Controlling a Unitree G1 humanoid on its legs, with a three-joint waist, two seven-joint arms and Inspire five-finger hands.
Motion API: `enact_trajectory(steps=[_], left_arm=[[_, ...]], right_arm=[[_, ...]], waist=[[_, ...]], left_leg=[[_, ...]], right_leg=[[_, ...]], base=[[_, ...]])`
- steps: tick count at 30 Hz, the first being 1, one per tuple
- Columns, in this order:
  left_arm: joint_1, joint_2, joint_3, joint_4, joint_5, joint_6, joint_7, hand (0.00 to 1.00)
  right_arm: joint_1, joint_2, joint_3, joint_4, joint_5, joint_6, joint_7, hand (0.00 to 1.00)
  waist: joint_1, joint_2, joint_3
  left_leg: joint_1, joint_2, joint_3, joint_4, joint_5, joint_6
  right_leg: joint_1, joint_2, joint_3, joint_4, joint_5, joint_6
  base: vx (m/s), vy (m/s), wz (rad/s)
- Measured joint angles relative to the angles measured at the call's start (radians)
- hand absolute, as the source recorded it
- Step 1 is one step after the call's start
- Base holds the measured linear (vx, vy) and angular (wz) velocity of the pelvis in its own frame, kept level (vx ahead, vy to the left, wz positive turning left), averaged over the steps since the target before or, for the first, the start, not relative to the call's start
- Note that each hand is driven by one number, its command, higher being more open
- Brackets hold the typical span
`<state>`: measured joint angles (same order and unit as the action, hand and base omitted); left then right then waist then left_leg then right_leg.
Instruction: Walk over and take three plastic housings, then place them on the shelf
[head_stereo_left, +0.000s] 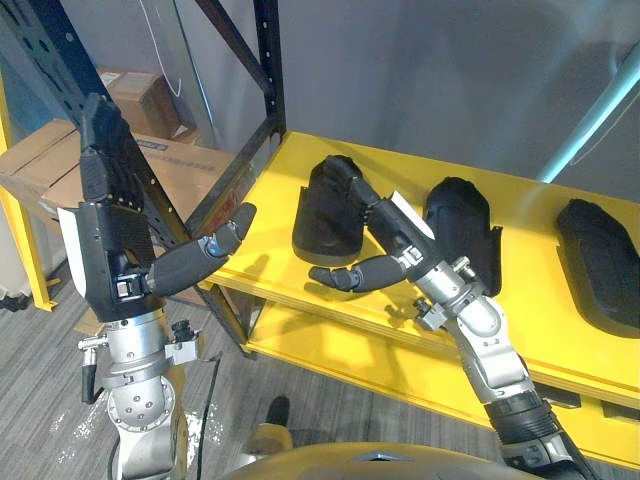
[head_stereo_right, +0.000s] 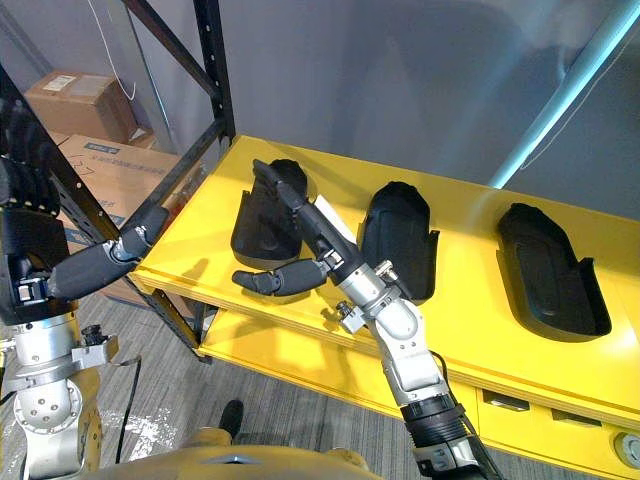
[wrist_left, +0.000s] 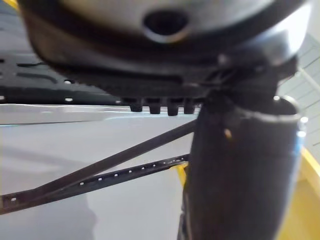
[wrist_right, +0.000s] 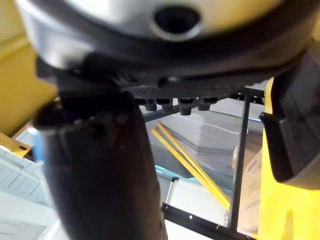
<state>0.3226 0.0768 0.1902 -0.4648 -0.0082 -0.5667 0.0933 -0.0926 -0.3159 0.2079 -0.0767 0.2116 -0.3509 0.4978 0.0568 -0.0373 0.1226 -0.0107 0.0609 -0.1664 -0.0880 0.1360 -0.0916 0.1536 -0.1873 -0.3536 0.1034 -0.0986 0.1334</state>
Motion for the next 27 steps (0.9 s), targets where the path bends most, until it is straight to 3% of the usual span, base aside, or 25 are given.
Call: enact_trajectory(steps=[5, 8, 15, 21, 27], left_arm=[[0.001, 0.001, -0.015, -0.002, -0.063, 0.000, -0.002, 1.00], [0.002, 0.001, -0.021, -0.010, -0.069, 0.000, -0.001, 1.00], [0.005, 0.001, -0.024, -0.010, -0.072, 0.000, 0.000, 1.00], [0.032, 0.001, -0.029, -0.010, -0.078, 0.003, -0.010, 1.00], [0.043, 0.001, -0.036, -0.010, -0.111, 0.004, -0.017, 1.00]], right_arm=[[0.037, -0.043, 0.055, -0.083, 0.129, 0.047, 0.203, 1.00], [0.045, -0.058, 0.128, -0.131, 0.133, 0.079, 0.266, 1.00], [0.044, -0.068, 0.198, -0.131, 0.172, 0.164, 0.288, 1.00], [0.048, -0.069, 0.224, -0.118, 0.174, 0.198, 0.288, 1.00], [0.060, -0.037, 0.234, 0.022, 0.146, 0.194, 0.168, 1.00]], waist=[[0.013, -0.011, 0.006], [0.021, -0.015, 0.007], [0.042, -0.038, 0.018], [0.046, -0.041, 0.019], [0.049, -0.039, 0.022]], left_leg=[[0.000, 0.002, 0.004, 0.000, -0.001, 0.000], [0.000, 0.004, 0.005, 0.000, -0.002, 0.000], [-0.001, 0.004, 0.005, 0.000, -0.002, 0.000], [0.000, 0.004, 0.005, 0.000, -0.002, 0.000], [-0.003, 0.004, 0.005, 0.000, -0.001, 0.001]], right_leg=[[-0.002, 0.001, 0.003, 0.000, -0.002, -0.002], [-0.003, 0.003, 0.004, 0.001, -0.004, -0.007], [-0.003, 0.004, 0.003, 0.002, -0.008, -0.012], [-0.003, 0.004, 0.002, 0.001, -0.008, -0.013], [-0.006, 0.004, 0.003, 0.002, -0.009, -0.014]], base=[[0.00, 0.000, 0.00], [0.00, 0.000, 0.00], [0.00, 0.000, 0.00], [0.00, 0.000, 0.00], [0.00, 0.000, 0.00]])
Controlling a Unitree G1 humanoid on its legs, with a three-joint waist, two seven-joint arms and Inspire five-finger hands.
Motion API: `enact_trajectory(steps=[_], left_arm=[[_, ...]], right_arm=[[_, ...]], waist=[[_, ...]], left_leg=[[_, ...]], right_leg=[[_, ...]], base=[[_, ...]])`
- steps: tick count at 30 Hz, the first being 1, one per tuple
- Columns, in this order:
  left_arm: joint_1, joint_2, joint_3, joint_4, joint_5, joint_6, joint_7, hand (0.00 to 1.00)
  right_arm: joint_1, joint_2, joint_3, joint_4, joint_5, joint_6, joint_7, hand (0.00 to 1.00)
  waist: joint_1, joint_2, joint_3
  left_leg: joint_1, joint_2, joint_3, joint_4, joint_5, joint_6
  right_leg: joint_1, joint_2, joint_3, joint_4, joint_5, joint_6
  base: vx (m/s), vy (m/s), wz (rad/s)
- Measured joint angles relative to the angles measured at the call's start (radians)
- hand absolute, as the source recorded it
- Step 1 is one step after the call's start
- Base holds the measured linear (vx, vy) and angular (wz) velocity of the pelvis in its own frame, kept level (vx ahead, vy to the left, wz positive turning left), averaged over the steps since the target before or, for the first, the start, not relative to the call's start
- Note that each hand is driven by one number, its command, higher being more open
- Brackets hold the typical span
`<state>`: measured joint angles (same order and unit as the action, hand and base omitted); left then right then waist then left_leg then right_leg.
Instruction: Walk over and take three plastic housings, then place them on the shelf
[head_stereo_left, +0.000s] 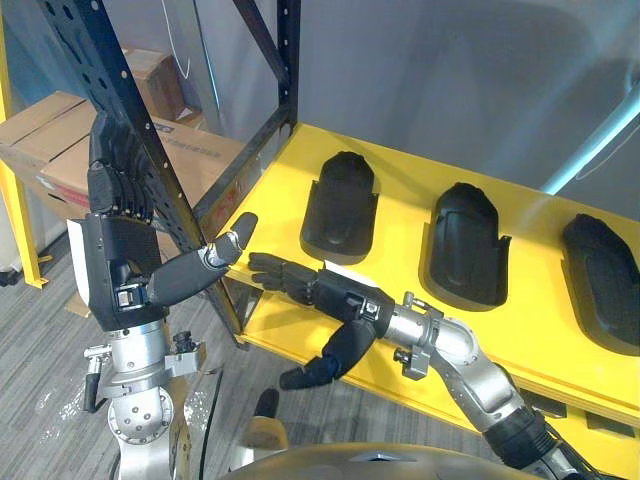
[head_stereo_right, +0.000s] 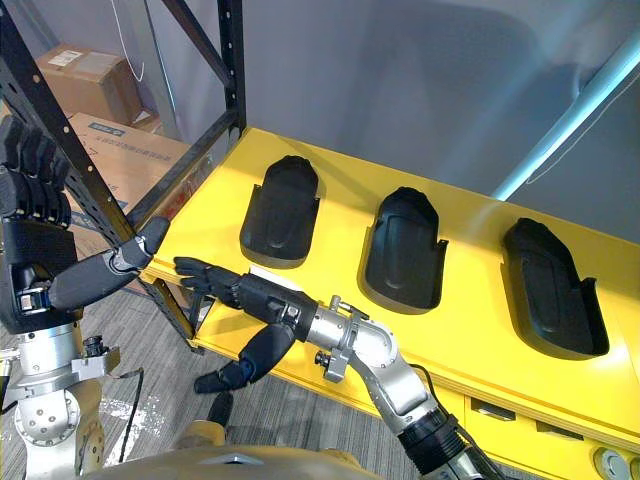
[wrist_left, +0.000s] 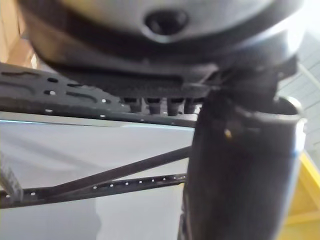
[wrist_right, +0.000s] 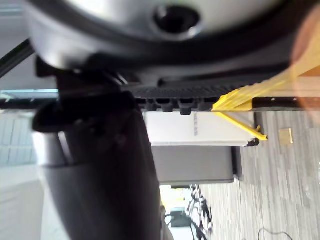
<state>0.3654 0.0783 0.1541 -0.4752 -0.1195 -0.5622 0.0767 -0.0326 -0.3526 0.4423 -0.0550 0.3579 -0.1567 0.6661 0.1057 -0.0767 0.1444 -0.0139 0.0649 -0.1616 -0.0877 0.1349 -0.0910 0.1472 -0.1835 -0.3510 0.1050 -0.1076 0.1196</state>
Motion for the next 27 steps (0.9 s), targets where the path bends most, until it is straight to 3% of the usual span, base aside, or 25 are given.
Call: enact_trajectory(steps=[9, 22, 27], left_arm=[[-0.003, 0.000, -0.022, -0.002, -0.032, -0.002, 0.016, 1.00], [-0.003, -0.001, -0.031, -0.001, -0.072, -0.001, 0.004, 1.00], [-0.001, -0.002, -0.032, -0.001, -0.074, 0.000, 0.000, 1.00]], right_arm=[[0.011, 0.047, -0.059, 0.058, -0.068, -0.078, -0.148, 1.00], [0.009, 0.080, -0.108, 0.096, -0.084, -0.114, -0.182, 1.00], [0.009, 0.086, -0.107, 0.099, -0.157, -0.122, -0.220, 1.00]], waist=[[0.002, 0.005, 0.030], [0.001, 0.011, 0.062], [0.002, 0.011, 0.062]], left_leg=[[-0.026, 0.000, -0.008, 0.004, 0.009, -0.009], [-0.016, 0.001, -0.014, 0.004, 0.011, -0.005], [-0.015, 0.001, -0.014, 0.004, 0.013, -0.008]], right_leg=[[-0.025, 0.001, -0.004, 0.007, 0.001, 0.001], [-0.022, 0.001, -0.006, 0.020, -0.006, -0.008], [-0.021, 0.001, -0.006, 0.020, -0.005, -0.007]], base=[[0.00, -0.001, 0.01], [-0.01, -0.005, 0.01], [0.00, 0.000, 0.00]])
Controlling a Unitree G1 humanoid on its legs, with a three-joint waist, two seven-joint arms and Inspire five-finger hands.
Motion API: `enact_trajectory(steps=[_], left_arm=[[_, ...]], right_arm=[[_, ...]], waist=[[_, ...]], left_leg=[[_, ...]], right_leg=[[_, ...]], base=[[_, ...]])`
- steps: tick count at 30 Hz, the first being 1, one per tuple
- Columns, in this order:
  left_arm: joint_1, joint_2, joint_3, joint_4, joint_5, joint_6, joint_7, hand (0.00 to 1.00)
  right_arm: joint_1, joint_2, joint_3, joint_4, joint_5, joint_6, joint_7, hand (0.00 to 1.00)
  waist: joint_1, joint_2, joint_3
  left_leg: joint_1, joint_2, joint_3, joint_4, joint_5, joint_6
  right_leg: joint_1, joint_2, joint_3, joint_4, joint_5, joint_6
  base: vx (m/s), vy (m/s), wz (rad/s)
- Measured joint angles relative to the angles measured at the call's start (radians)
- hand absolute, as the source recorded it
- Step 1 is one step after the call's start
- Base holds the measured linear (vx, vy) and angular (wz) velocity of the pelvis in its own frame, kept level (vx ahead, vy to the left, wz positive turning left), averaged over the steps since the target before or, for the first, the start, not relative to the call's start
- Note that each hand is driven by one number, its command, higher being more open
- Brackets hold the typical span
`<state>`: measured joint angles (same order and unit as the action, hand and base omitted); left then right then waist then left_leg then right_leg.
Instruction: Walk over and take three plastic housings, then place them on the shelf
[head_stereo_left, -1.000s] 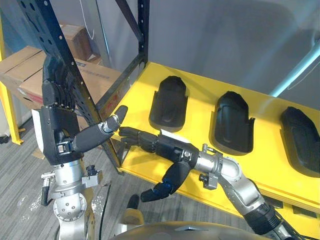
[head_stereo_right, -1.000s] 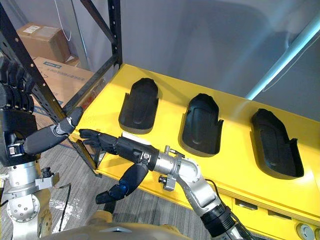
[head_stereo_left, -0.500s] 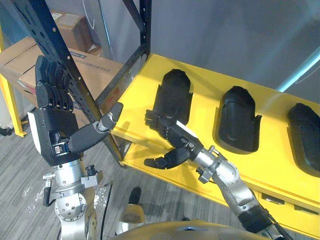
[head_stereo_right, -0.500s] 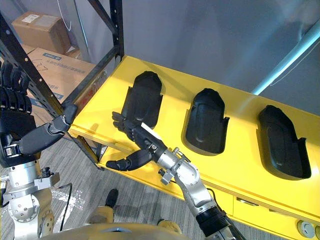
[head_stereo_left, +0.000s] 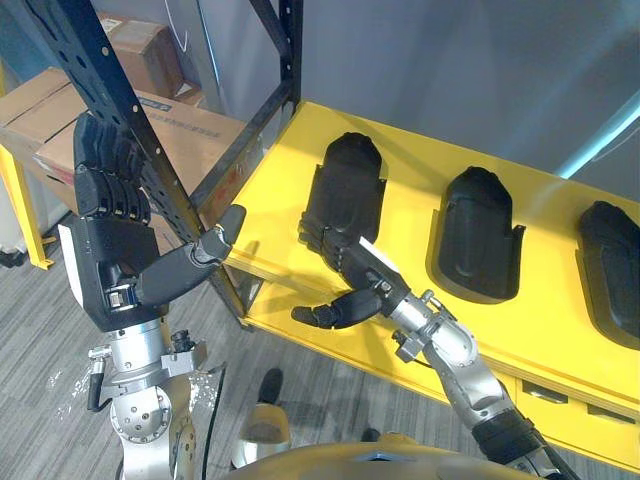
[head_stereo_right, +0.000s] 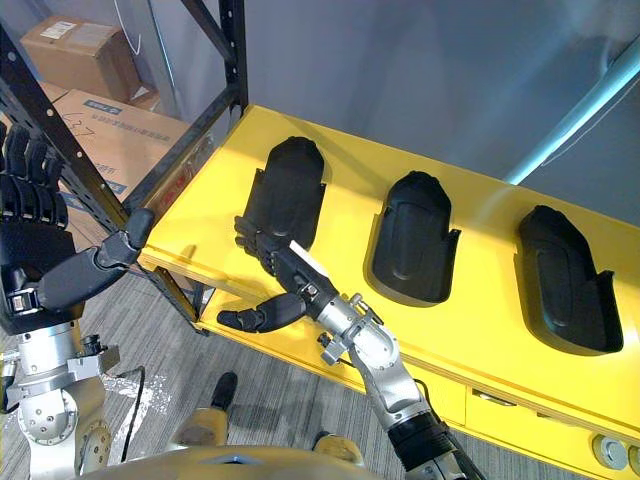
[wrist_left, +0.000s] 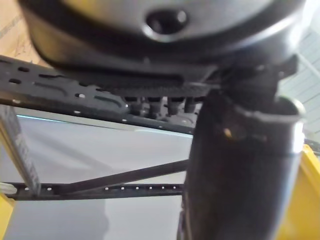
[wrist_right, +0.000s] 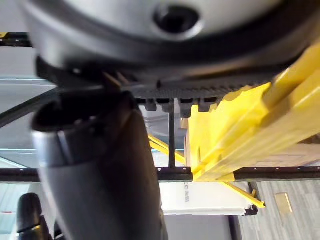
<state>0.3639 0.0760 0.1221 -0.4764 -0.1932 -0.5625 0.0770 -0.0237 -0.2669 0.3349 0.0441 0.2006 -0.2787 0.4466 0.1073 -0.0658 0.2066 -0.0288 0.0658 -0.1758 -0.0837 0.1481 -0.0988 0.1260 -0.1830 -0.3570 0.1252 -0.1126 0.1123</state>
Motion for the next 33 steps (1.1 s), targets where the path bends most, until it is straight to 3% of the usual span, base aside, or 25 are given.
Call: enact_trajectory(steps=[6, 16, 19, 24, 29, 33], left_arm=[[0.004, -0.001, -0.008, 0.001, 0.000, 0.001, -0.003, 1.00], [0.030, -0.001, -0.029, 0.006, -0.001, 0.016, -0.018, 1.00], [0.030, -0.003, -0.029, 0.006, -0.001, 0.018, -0.018, 1.00], [0.033, -0.022, -0.030, 0.006, -0.011, 0.018, -0.025, 1.00], [0.044, -0.027, -0.029, 0.005, -0.045, 0.016, -0.030, 1.00], [0.070, -0.060, -0.029, 0.000, -0.077, 0.016, -0.017, 1.00]], right_arm=[[-0.002, 0.021, 0.000, 0.026, -0.041, -0.045, -0.067, 1.00], [-0.032, 0.040, 0.002, 0.079, -0.078, -0.063, -0.173, 1.00], [-0.033, 0.043, 0.002, 0.080, -0.076, -0.064, -0.167, 1.00], [-0.031, 0.045, 0.006, 0.069, -0.006, -0.064, -0.063, 1.00], [0.077, 0.036, -0.017, -0.255, 0.099, -0.067, 0.004, 1.00], [0.134, 0.080, -0.095, -0.437, 0.153, -0.109, 0.003, 1.00]], waist=[[0.000, 0.000, 0.000], [0.001, 0.006, 0.004], [0.001, 0.010, 0.006], [-0.001, 0.010, 0.006], [-0.001, 0.008, 0.004], [-0.010, -0.001, -0.010]], left_leg=[[0.003, 0.000, -0.001, 0.000, 0.002, -0.002], [0.005, 0.000, -0.005, 0.000, 0.005, 0.000], [0.005, 0.000, -0.005, 0.000, 0.007, -0.001], [0.007, 0.000, -0.002, 0.000, 0.007, -0.001], [0.017, 0.004, 0.021, 0.000, -0.002, 0.003], [0.038, 0.017, 0.068, -0.001, -0.016, -0.003]], right_leg=[[0.003, 0.000, -0.001, 0.000, 0.000, 0.000], [0.006, 0.000, -0.003, 0.001, 0.001, 0.001], [0.006, 0.000, -0.003, 0.002, 0.002, 0.003], [0.006, 0.000, 0.000, 0.000, 0.003, 0.005], [0.006, 0.000, 0.020, -0.003, 0.007, 0.010], [-0.003, 0.006, 0.068, -0.006, 0.008, 0.006]], base=[[0.00, 0.000, 0.00], [0.00, 0.000, 0.00], [0.00, 0.000, 0.00], [0.00, 0.000, -0.01], [0.00, -0.001, -0.11], [-0.02, -0.005, -0.34]])
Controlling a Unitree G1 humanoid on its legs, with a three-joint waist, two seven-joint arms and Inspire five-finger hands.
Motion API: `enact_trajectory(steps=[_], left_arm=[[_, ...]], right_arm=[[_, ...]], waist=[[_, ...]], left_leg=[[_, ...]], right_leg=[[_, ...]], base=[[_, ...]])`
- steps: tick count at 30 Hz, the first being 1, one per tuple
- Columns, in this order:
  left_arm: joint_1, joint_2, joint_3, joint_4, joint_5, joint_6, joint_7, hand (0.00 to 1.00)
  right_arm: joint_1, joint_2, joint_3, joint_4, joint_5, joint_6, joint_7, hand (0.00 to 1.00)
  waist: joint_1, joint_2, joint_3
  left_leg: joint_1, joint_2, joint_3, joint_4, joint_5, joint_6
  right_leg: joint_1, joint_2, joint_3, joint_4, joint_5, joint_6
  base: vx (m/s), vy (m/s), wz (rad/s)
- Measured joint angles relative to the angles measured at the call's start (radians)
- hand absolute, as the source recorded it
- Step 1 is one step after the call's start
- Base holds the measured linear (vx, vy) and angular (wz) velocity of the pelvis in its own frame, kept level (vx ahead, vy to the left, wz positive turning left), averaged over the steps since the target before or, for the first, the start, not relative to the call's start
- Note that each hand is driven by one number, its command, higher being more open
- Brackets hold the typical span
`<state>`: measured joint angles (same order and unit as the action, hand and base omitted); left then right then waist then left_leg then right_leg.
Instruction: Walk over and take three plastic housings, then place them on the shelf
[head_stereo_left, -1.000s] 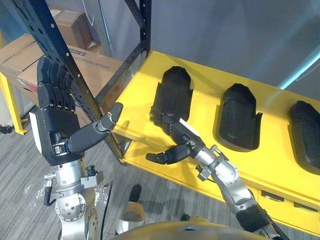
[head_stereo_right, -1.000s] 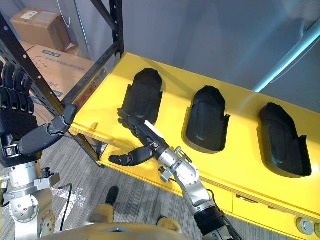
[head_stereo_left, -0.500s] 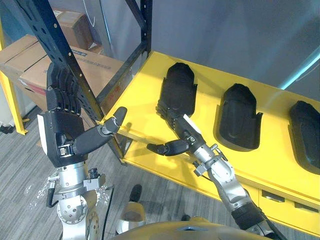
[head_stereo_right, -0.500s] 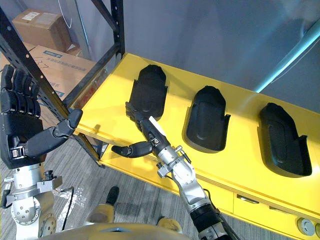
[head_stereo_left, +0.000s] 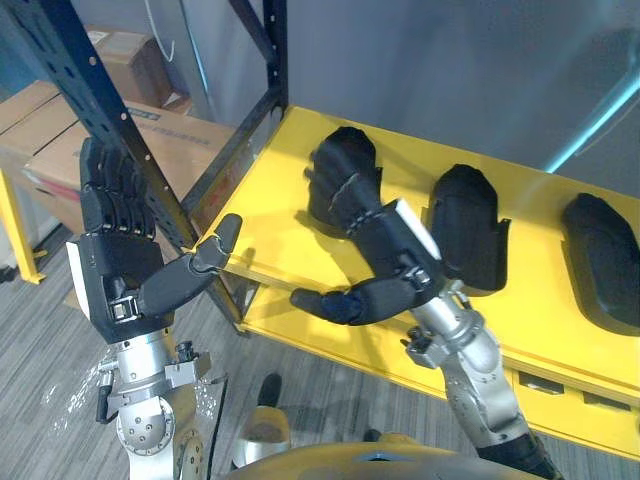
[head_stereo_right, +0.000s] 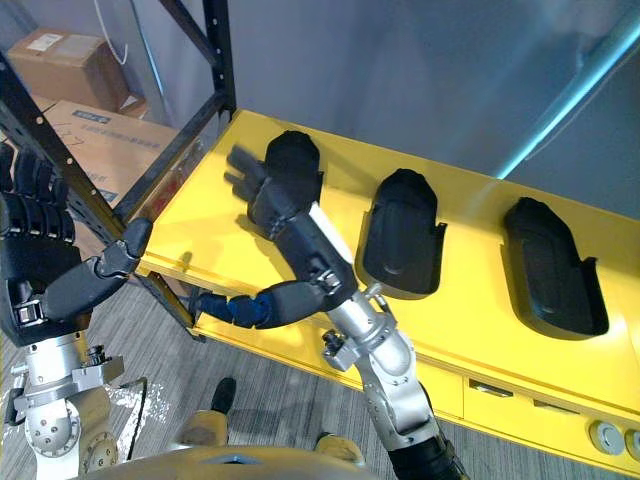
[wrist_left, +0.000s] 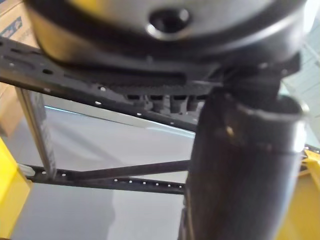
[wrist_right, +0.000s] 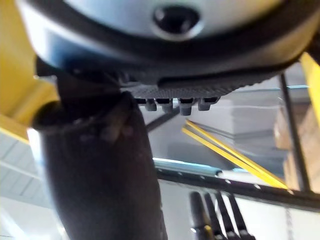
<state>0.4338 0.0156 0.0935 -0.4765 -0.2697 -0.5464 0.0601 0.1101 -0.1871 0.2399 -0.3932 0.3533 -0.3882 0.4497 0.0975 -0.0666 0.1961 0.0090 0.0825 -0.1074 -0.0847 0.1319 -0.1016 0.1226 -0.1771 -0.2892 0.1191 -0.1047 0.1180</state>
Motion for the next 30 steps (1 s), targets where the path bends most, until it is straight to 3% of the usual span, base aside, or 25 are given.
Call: enact_trajectory(steps=[6, 10, 15, 23, 27, 30], left_arm=[[0.011, -0.021, 0.000, -0.006, -0.081, 0.013, 0.010, 1.00], [0.020, -0.026, -0.001, -0.006, -0.082, 0.046, 0.022, 1.00], [0.034, -0.023, -0.007, -0.007, -0.080, 0.046, 0.040, 1.00], [0.041, -0.008, -0.064, -0.007, -0.078, 0.041, 0.062, 1.00], [0.052, -0.005, -0.072, -0.005, -0.091, 0.045, 0.026, 1.00], [0.049, 0.070, -0.178, 0.000, -0.031, 0.056, 0.003, 1.00]], right_arm=[[0.064, 0.034, -0.033, -0.014, -0.038, 0.030, -0.068, 1.00], [0.081, 0.034, -0.024, -0.014, -0.123, 0.083, -0.096, 1.00], [0.081, 0.027, 0.017, -0.008, -0.158, 0.153, -0.147, 1.00], [0.077, 0.032, 0.045, 0.064, -0.349, 0.195, -0.450, 1.00], [0.075, 0.035, 0.044, 0.075, -0.368, 0.204, -0.518, 1.00], [0.067, 0.036, 0.047, 0.076, -0.369, 0.204, -0.519, 1.00]], waist=[[-0.017, -0.003, -0.024], [-0.021, 0.011, -0.045], [-0.021, 0.014, -0.060], [-0.022, 0.020, -0.078], [-0.021, 0.029, -0.080], [-0.042, 0.036, -0.082]], left_leg=[[0.014, 0.013, 0.059, 0.000, -0.002, -0.001], [0.018, 0.018, 0.118, 0.001, 0.003, 0.003], [0.014, 0.017, 0.142, 0.001, 0.005, 0.006], [-0.005, 0.015, 0.142, -0.003, 0.012, 0.006], [-0.008, 0.015, 0.142, -0.003, 0.013, 0.005], [-0.012, 0.015, 0.147, -0.002, 0.014, 0.004]], right_leg=[[-0.019, 0.009, 0.051, -0.004, 0.003, -0.003], [-0.022, 0.009, 0.080, -0.017, 0.015, -0.008], [-0.031, 0.008, 0.101, -0.036, 0.033, -0.003], [-0.048, 0.006, 0.101, -0.038, 0.033, -0.003], [-0.049, 0.007, 0.101, -0.038, 0.033, -0.004], [-0.057, 0.006, 0.105, -0.038, 0.038, -0.004]], base=[[-0.05, 0.002, -0.21], [-0.02, 0.018, -0.11], [-0.02, 0.020, -0.13], [0.00, 0.000, 0.01], [0.00, 0.000, 0.00], [0.00, 0.000, -0.06]])
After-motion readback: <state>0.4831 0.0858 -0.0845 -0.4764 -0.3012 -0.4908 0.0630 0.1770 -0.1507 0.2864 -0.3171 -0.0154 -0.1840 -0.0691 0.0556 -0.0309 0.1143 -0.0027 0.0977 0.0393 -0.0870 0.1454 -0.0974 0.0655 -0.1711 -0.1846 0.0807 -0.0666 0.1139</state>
